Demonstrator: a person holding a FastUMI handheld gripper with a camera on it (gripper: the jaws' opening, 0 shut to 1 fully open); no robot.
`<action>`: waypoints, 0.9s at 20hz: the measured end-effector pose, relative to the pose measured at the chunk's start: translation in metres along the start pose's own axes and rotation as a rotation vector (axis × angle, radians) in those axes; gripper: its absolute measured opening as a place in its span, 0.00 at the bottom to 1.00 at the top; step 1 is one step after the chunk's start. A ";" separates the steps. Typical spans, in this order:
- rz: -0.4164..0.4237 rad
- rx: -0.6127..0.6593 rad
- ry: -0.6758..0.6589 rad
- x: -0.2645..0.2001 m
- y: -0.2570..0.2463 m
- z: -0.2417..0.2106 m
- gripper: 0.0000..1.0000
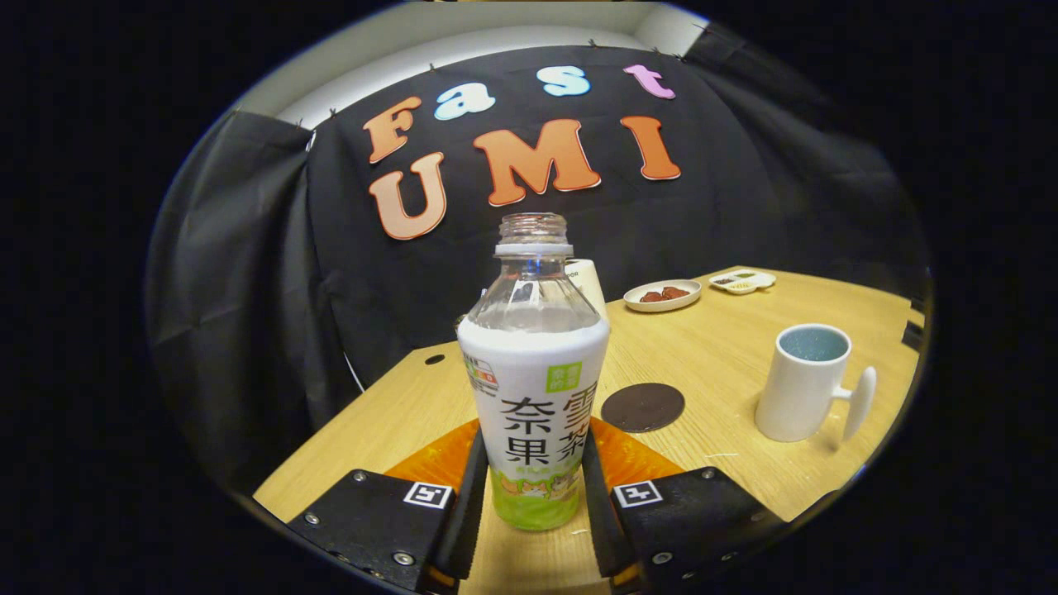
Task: Take the bottle from table, then pour the juice into the cup, finally place the bottle on the coaster
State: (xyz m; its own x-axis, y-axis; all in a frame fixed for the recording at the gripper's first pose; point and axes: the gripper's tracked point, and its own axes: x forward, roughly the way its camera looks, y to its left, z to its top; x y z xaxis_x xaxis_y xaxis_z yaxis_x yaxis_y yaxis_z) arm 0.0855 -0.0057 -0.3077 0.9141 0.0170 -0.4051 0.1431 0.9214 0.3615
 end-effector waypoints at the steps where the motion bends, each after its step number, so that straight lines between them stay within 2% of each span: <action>1: 0.015 0.044 0.003 0.003 0.002 0.001 0.57; 9: 0.094 0.406 0.024 0.015 0.000 0.009 0.56; 18: 0.123 0.803 -0.050 0.020 -0.025 0.039 0.56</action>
State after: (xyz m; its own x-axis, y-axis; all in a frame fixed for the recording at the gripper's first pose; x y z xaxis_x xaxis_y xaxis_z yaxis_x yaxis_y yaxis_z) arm 0.1150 -0.0432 -0.2916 0.9541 0.0651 -0.2922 0.2516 0.3543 0.9006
